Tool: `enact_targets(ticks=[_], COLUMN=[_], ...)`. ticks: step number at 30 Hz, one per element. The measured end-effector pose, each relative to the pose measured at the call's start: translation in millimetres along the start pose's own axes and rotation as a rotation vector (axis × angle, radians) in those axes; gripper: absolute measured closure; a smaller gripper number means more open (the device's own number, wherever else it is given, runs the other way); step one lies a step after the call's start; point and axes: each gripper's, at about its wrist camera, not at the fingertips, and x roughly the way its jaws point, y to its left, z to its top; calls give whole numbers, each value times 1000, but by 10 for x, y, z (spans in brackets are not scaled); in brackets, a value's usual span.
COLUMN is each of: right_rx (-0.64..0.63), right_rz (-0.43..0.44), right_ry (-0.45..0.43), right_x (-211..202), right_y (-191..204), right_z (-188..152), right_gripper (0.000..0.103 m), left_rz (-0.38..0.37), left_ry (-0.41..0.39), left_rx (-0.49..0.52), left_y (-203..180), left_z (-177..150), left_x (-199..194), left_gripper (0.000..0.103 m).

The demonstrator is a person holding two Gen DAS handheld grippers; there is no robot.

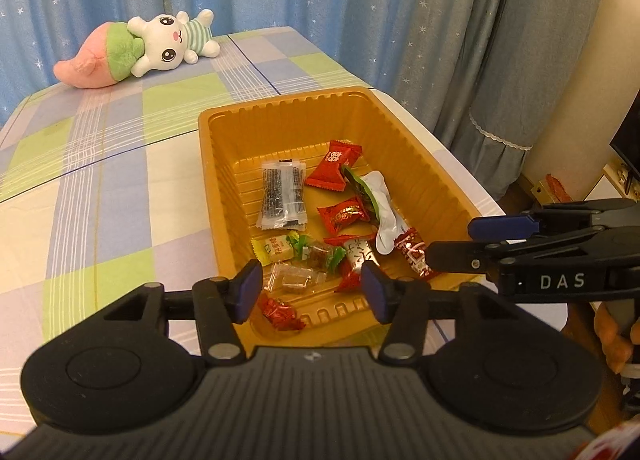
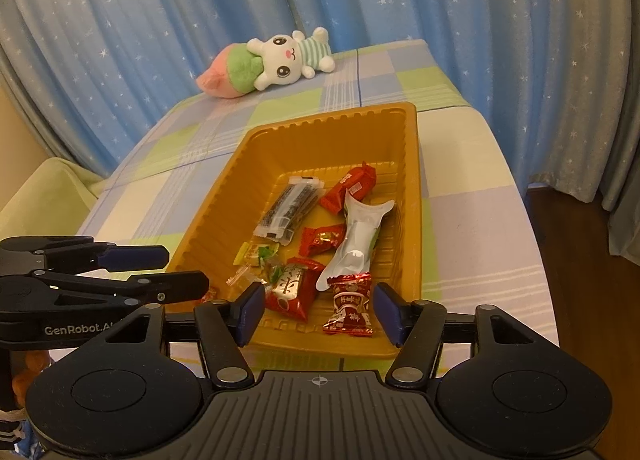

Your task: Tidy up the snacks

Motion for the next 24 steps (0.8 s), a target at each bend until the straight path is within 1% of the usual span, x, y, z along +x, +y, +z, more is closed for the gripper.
enact_targets(ticks=[2, 4, 7, 8, 10, 13, 15, 21, 24], right_rx=[1, 3, 11, 15, 20, 20, 13, -7, -21], right_rz=[1, 1, -2, -5, -6, -21, -24, -30, -40], right_ry=[0, 0, -3, -3, -1, 15, 23, 45, 45], right_x=[-16, -35, -86, -103, -129, -133, -124, -48, -17], right_y=[23, 49, 104, 129, 184, 305, 412, 830, 1055], right_z=[-15, -23, -45, -55, -75, -108, -134, -221, -283], right_gripper=[36, 31, 24, 23, 21, 19, 19, 18, 18], left_rz=[1, -1, 7, 12, 15, 21, 26, 45, 67], left_ry=[-3, -4, -11, -11, -11, -19, -21, -9, 18], left_rx=[-6, -12, -7, -2, 9, 15, 14, -14, -32], left_y=[19, 48, 99, 117, 155, 243, 328, 666, 834], left_z=[-16, -40, -83, -98, -131, -191, -236, -387, -476], left_x=[-50, -112, -211, -242, -313, -439, -523, -762, -848], left_gripper=[46, 38, 31, 30, 23, 18, 17, 16, 16])
